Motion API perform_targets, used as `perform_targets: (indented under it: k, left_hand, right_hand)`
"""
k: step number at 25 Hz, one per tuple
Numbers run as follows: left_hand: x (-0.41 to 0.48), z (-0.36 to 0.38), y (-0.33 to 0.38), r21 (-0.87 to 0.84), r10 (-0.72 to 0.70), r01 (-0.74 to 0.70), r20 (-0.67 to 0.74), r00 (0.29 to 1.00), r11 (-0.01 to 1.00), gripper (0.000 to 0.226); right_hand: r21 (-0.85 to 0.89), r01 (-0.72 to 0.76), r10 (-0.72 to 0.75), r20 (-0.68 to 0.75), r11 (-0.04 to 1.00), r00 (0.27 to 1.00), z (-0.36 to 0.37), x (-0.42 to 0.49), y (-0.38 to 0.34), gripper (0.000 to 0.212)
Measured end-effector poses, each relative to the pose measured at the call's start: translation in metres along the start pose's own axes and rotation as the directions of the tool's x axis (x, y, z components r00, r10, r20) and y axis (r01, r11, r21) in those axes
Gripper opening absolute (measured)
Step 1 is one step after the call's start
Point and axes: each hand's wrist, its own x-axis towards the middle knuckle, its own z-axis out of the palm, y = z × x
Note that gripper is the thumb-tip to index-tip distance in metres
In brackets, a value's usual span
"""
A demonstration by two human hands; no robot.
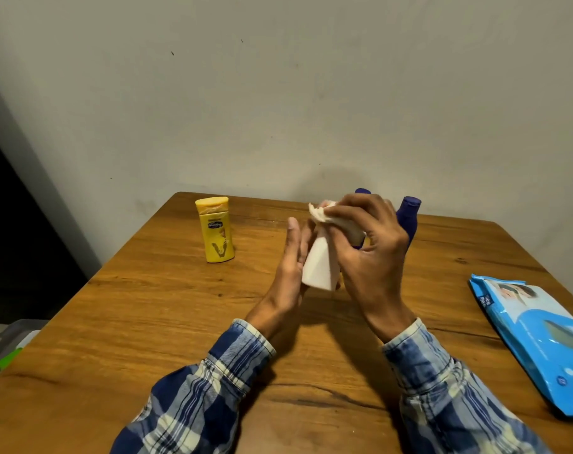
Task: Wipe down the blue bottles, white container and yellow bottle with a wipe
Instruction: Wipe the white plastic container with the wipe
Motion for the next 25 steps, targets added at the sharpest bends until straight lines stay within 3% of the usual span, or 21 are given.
perform_targets:
  k: [2,4,5,9,13,17,21,25]
  left_hand:
    - [0.001,0.000,0.000,-0.046,0.016,-0.016,-0.009,1.000,0.999,0.067]
    - [0.002,-0.003,0.002,-0.117,0.037,-0.041,-0.034,0.999,0.992,0.066]
    - [0.002,-0.005,0.003,-0.139,0.041,-0.048,-0.054,0.998,0.989,0.065]
    - [0.002,-0.004,0.001,-0.230,0.038,-0.057,-0.088,0.995,0.971,0.064]
    - [0.005,-0.015,0.004,-0.365,0.059,-0.091,-0.098,0.993,0.926,0.061]
    - [0.004,-0.014,0.008,-0.425,0.050,-0.081,-0.083,0.995,0.902,0.046]
    - [0.004,-0.017,0.012,-0.526,0.038,-0.084,-0.097,0.995,0.846,0.057]
    - [0.004,-0.017,0.012,-0.550,-0.009,-0.031,-0.071,0.997,0.835,0.052]
  right_hand:
    - [0.019,0.070,-0.072,0.156,0.997,0.985,0.004,-0.001,-0.002,0.020]
    - [0.113,0.099,-0.134,0.374,0.989,0.918,0.004,0.000,-0.003,0.021]
    - [0.140,0.081,-0.132,0.414,0.987,0.901,0.003,0.001,-0.003,0.021]
    - [0.066,0.027,-0.042,0.237,0.997,0.971,0.001,0.000,-0.008,0.022]
    - [0.113,0.086,-0.128,0.440,0.990,0.889,0.012,-0.012,-0.016,0.022]
    - [0.086,-0.082,0.063,0.207,0.993,0.976,0.005,-0.006,-0.005,0.020]
    - [0.102,0.069,-0.106,0.419,0.992,0.902,0.008,-0.008,-0.013,0.022]
    - [0.061,-0.080,0.066,0.202,0.995,0.977,0.001,-0.001,-0.003,0.020]
